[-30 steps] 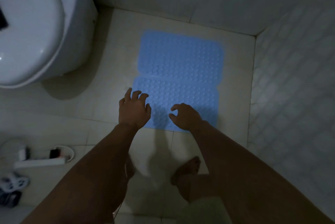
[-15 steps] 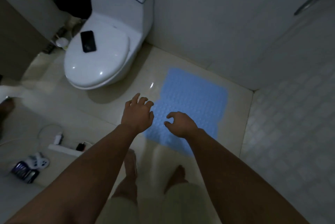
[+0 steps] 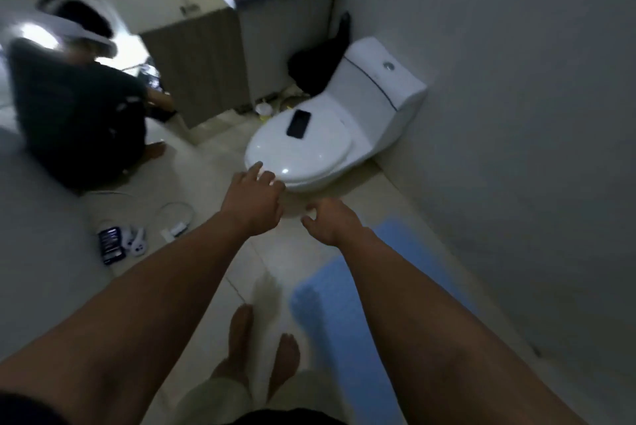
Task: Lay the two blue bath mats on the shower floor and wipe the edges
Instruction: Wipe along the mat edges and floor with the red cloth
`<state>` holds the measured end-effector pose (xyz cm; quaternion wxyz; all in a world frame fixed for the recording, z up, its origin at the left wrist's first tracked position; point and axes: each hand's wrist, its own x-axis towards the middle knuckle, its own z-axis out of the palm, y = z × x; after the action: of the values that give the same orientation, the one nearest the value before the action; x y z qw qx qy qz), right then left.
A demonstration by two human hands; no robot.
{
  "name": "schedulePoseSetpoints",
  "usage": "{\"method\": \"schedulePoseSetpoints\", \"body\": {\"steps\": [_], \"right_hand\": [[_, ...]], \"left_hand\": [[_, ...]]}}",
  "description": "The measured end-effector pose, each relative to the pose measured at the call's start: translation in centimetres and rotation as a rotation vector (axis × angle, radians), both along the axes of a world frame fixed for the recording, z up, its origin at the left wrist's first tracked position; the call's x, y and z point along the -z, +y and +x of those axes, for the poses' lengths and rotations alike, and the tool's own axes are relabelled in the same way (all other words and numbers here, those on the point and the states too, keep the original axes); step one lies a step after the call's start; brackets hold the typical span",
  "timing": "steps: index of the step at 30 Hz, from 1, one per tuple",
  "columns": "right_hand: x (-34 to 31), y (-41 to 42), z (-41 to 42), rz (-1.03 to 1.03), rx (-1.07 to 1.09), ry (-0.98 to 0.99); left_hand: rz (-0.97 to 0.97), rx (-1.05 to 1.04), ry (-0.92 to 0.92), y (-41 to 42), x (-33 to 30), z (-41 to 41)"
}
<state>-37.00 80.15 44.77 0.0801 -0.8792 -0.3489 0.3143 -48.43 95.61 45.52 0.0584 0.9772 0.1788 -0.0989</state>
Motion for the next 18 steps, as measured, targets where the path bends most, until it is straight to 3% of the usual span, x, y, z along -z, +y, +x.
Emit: {"method": "schedulePoseSetpoints", "body": {"steps": [9,15,18], "right_hand": [[-10.6,17.3,-4.6,0.281,-0.476,-0.161],[-19.9,29.2,-13.9,0.565,-0.821,-0.215],[-24.4,32.7,-19.7,0.792,-0.885,-0.204]], "left_hand": [[0.191,-0.460,-0.074,8.9,-9.9,-10.1],[0.418,-0.764,-0.131,13.5,-19.9,-20.0],[0.546,-0.924,-0.157,14.6,-24.0,-25.8]]}}
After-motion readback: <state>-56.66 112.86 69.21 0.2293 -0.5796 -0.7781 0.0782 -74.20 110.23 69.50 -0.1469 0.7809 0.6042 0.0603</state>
